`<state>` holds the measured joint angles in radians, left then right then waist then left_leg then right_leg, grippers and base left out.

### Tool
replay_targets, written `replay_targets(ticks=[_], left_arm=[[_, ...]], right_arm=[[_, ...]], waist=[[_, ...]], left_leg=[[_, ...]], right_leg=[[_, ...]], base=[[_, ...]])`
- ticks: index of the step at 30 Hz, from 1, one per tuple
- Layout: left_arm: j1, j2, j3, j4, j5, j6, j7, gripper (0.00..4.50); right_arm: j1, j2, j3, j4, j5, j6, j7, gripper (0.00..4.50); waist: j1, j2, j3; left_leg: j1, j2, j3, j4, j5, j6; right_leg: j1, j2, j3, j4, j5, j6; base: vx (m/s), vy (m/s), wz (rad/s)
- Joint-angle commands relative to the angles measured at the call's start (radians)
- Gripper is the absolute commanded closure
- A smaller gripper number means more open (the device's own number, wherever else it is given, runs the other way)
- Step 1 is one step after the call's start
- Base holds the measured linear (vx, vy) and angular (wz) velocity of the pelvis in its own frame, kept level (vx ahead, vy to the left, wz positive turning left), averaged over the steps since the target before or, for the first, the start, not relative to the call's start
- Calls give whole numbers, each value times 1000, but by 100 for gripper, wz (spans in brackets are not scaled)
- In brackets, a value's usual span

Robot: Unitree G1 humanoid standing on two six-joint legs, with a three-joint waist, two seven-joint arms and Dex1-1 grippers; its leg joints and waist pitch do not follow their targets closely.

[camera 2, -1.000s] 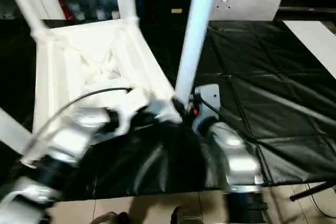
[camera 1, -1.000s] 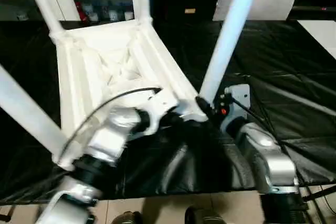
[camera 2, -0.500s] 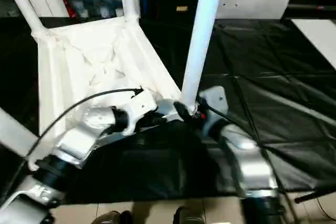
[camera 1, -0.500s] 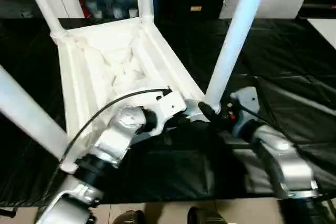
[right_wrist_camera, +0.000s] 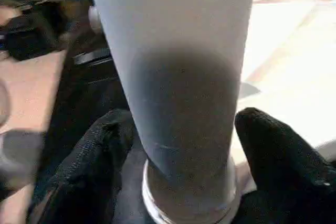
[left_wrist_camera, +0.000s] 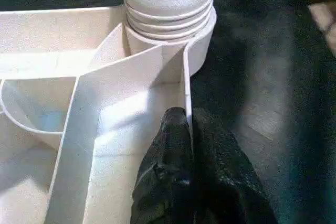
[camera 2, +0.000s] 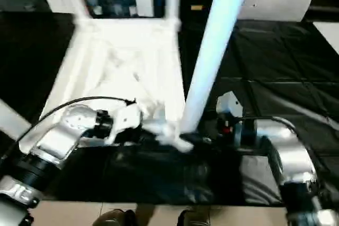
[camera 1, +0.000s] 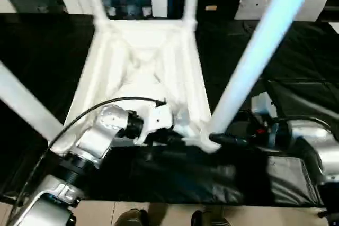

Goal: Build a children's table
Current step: Rotate leg to tighten

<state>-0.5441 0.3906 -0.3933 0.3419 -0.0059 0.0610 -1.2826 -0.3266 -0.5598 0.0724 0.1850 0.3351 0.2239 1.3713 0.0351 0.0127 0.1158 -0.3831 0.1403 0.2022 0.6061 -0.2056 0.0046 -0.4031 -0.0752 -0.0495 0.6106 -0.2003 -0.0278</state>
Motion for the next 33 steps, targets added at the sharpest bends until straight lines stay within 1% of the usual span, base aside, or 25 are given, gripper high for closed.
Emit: replay_targets(ticks=[1, 2, 3, 4, 5, 7, 8, 10, 11, 14, 15, 17, 18, 19, 22, 24, 25, 26, 27, 28, 29, 30, 31, 32, 33], left_arm=[[-13, 11, -39, 20, 11, -29, -57, 450], [-28, 21, -36, 43, 19, -46, -67, 450], [-37, 26, -35, 58, 24, -57, -71, 450], [-37, 26, -35, 58, 24, -57, -71, 450], [-45, 30, -33, 68, 26, -62, -78, 450], [-53, 33, -34, 77, 21, -69, -87, 450], [-57, 35, -35, 83, 17, -73, -93, 450], [-65, 36, -35, 95, 15, -82, -101, 450], [-70, 36, -34, 105, 14, -89, -105, 450], [-77, 37, -34, 117, 15, -97, -111, 450], [-79, 36, -34, 121, 15, -99, -113, 450], [-82, 36, -34, 127, 16, -102, -115, 450], [-85, 36, -34, 131, 17, -102, -117, 450], [-86, 36, -34, 134, 16, -103, -117, 450], [-86, 35, -33, 132, 12, -94, -117, 450], [-73, 9, -5, 102, 0, -6, -43, 450], [-72, 4, 0, 96, 0, 12, -25, 450], [-71, -1, 5, 89, 2, 28, -9, 450], [-68, -7, 11, 74, 3, 54, 12, 450], [-67, -10, 15, 65, 3, 71, 26, 450], [-53, -31, 34, 19, -3, 135, 80, 450], [-53, -31, 35, 18, -3, 137, 82, 450], [-43, -57, 49, -18, -10, 186, 129, 450], [-29, -93, 61, -59, -11, 238, 187, 450], [-19, -121, 65, -88, -9, 273, 227, 450]], right_arm=[[-19, -13, 18, 14, 6, -13, 47, 143], [-35, -15, 30, 33, 1, -19, 73, 155], [-43, -16, 38, 43, 2, -21, 90, 166], [-43, -16, 38, 43, 2, -21, 90, 179], [-51, -17, 45, 49, 7, -14, 106, 188], [-60, -17, 51, 55, 13, -7, 124, 199], [-65, -17, 56, 58, 17, -3, 136, 199], [-71, -17, 62, 65, 22, 0, 149, 219], [-76, -17, 65, 71, 23, 0, 155, 228], [-77, -18, 71, 74, 25, 8, 166, 242], [-77, -18, 74, 72, 27, 13, 170, 242], [-75, -18, 78, 70, 28, 16, 175, 246], [-72, -18, 82, 66, 32, 25, 181, 247], [-71, -18, 83, 65, 34, 31, 184, 247], [-64, -19, 88, 55, 40, 44, 188, 248], [-20, 2, 84, -24, 66, 122, 116, 248], [-12, 8, 84, -39, 65, 137, 92, 248], [-5, 12, 86, -50, 57, 158, 62, 248], [10, 18, 92, -71, 46, 175, 29, 248], [20, 21, 95, -85, 40, 185, 8, 248], [58, 58, 103, -147, 7, 212, -98, 248], [59, 59, 104, -149, 6, 213, -102, 248], [75, 108, 101, -179, -19, 235, -201, 248], [85, 170, 94, -203, -44, 261, -314, 249], [87, 218, 86, -212, -65, 274, -394, 249]], waist=[[-2, -17, -73], [-2, -16, -74], [-2, -17, -76], [-3, -18, -77], [-1, -23, -77], [2, -20, -80], [3, -22, -81], [5, -22, -82], [9, -24, -82], [13, -25, -83], [14, -22, -81], [14, -24, -81], [16, -21, -79], [17, -22, -79], [20, -21, -80], [22, -21, -79], [24, -21, -79], [24, -13, -71], [22, -19, -71], [21, -21, -70], [18, -20, -62], [16, -20, -60], [10, -21, -56], [5, -20, -50], [0, -22, -45]], left_leg=[[32, 103, -38, -74, -150, 103], [28, 104, -39, -75, -140, 95], [28, 102, -39, -74, -135, 95], [25, 102, -39, -74, -129, 97], [25, 102, -38, -73, -114, 102], [26, 103, -36, -72, -100, 106], [25, 102, -36, -71, -93, 112], [24, 102, -35, -69, -81, 120], [20, 100, -34, -66, -64, 133], [20, 101, -35, -66, -55, 139], [20, 102, -35, -66, -61, 138], [21, 102, -35, -67, -68, 134], [21, 101, -35, -68, -79, 127], [22, 102, -36, -69, -82, 124], [23, 103, -36, -69, -73, 123], [25, 104, -35, -70, -69, 123], [25, 106, -35, -70, -59, 123], [23, 105, -37, -72, -70, 120], [21, 103, -36, -74, -84, 118], [23, 105, -37, -76, -97, 109], [25, 105, -40, -82, -154, 78], [29, 104, -41, -84, -176, 67], [28, 101, -45, -86, -218, 47], [27, 101, -48, -92, -243, 19], [28, 100, -51, -95, -272, 7]], right_leg=[[40, -89, 56, -78, -226, -275], [43, -91, 57, -75, -212, -274], [42, -90, 56, -73, -198, -275], [45, -91, 56, -72, -188, -275], [45, -93, 57, -69, -169, -275], [44, -92, 56, -66, -139, -284], [44, -91, 55, -64, -121, -287], [45, -92, 55, -61, -100, -289], [46, -93, 55, -59, -79, -293], [46, -93, 54, -57, -76, -293], [45, -94, 54, -59, -89, -292], [45, -93, 53, -61, -105, -289], [45, -93, 54, -64, -125, -285], [45, -93, 54, -64, -128, -284], [44, -92, 54, -60, -105, -289], [44, -92, 54, -60, -98, -291], [44, -92, 55, -58, -87, -292], [40, -93, 55, -61, -101, -291], [41, -92, 55, -66, -120, -285], [42, -94, 57, -67, -140, -281], [40, -97, 60, -79, -237, -258], [36, -96, 60, -83, -274, -251], [36, -98, 60, -92, -357, -228], [30, -96, 61, -97, -415, -204], [25, -96, 60, -101, -460, -192]], base=[[0, 0, 0], [0, 0, 0], [0, 0, 0], [0, 0, 0], [0, 0, 0], [0, 0, 0], [0, 0, 0], [0, 0, 0], [0, 0, 0], [0, 0, 0], [0, 0, 0], [0, 0, 0], [0, 0, 0], [0, 0, 0], [0, 0, 0], [0, 0, 0], [0, 0, 0], [0, 0, 0], [0, 0, 0], [0, 0, 0], [0, 0, 0], [0, 0, 0], [0, 0, 0], [0, 0, 0], [0, 0, 0]])
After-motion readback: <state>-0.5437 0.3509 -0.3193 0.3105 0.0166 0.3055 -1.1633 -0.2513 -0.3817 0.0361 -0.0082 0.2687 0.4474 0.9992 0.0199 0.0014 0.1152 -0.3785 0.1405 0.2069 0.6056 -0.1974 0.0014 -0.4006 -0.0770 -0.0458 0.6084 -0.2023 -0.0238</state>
